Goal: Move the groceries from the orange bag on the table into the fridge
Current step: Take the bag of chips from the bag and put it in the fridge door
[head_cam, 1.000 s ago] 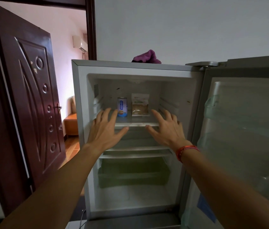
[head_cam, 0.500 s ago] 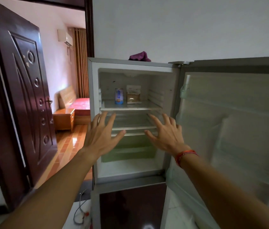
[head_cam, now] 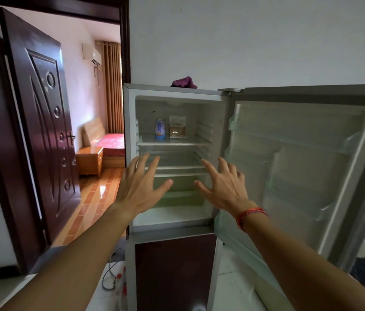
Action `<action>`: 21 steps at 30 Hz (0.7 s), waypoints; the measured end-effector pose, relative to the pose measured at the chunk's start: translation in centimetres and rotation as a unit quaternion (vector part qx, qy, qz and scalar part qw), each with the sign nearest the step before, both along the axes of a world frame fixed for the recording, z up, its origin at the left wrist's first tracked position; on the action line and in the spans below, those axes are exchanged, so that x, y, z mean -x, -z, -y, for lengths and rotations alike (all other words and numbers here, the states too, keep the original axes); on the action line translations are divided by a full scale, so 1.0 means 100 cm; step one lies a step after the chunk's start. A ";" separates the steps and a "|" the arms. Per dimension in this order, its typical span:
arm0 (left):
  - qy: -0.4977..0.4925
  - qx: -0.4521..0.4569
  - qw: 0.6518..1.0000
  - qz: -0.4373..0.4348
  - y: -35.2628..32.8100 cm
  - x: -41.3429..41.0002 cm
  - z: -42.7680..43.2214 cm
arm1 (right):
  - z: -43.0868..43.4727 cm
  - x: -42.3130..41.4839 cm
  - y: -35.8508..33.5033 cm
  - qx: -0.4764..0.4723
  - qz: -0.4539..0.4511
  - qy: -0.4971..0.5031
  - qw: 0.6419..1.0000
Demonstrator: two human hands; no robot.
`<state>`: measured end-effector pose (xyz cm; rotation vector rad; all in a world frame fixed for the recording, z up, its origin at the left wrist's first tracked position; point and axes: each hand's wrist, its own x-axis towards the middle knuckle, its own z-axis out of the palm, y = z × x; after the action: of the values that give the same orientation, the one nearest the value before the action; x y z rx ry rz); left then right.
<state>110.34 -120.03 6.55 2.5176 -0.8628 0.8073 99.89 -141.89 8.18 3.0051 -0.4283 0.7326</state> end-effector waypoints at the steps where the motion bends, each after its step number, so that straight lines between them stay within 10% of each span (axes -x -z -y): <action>1: 0.000 0.001 1.000 0.002 -0.002 0.006 0.003 | 0.002 0.006 -0.002 0.000 0.001 -0.001 1.000; 21: 0.199 0.003 0.980 0.011 -0.011 0.124 0.171 | 0.112 0.191 -0.015 -0.010 0.029 0.176 0.984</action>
<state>97.94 -137.14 7.68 2.2228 -1.3117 0.7004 80.82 -153.13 9.72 2.8122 -0.9415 0.7864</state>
